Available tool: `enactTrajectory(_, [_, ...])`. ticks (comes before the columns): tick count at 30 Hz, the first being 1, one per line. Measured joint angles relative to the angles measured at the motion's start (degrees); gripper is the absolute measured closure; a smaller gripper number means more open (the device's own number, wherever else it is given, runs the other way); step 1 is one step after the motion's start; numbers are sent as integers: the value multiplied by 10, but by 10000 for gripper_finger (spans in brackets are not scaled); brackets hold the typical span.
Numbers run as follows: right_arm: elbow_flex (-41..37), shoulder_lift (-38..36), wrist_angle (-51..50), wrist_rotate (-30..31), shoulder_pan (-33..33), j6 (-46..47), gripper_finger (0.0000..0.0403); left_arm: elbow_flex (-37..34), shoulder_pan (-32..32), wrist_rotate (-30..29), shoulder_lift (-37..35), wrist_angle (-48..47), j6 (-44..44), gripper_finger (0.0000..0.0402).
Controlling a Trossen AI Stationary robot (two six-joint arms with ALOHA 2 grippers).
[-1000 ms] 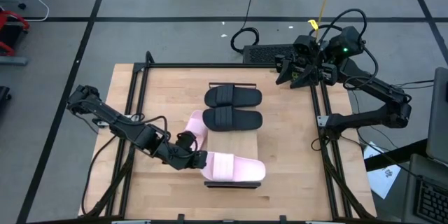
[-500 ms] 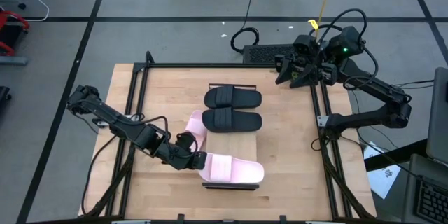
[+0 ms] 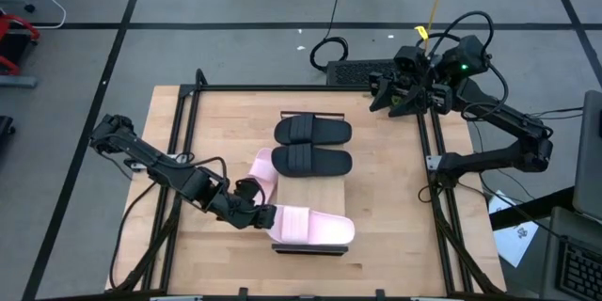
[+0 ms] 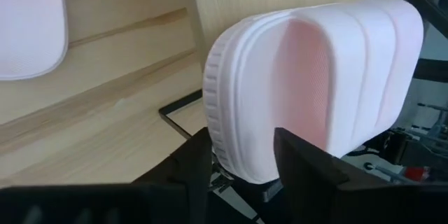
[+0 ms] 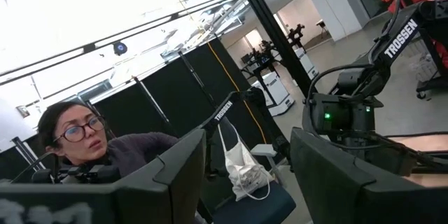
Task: Pick and place slides into the shelf
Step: Put the left pink slide on the shelf, then put the pink slide on the shelf
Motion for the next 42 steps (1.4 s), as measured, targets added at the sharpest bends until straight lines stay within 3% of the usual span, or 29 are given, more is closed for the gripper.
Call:
enactTrajectory(11, [0, 0, 0, 0, 0, -2, 206, 0, 0, -1, 0, -11, -4, 196])
enactTrajectory(25, [0, 0, 0, 0, 0, -2, 206, 0, -17, 15, 0, -56, -48, 174])
enactTrajectory(35, [0, 0, -2, 0, 0, -9, 206, 0, -43, 13, 0, -168, -108, 174])
enactTrajectory(42, [0, 0, -2, 0, 0, -9, 206, 0, -30, 10, 0, -337, -83, 174])
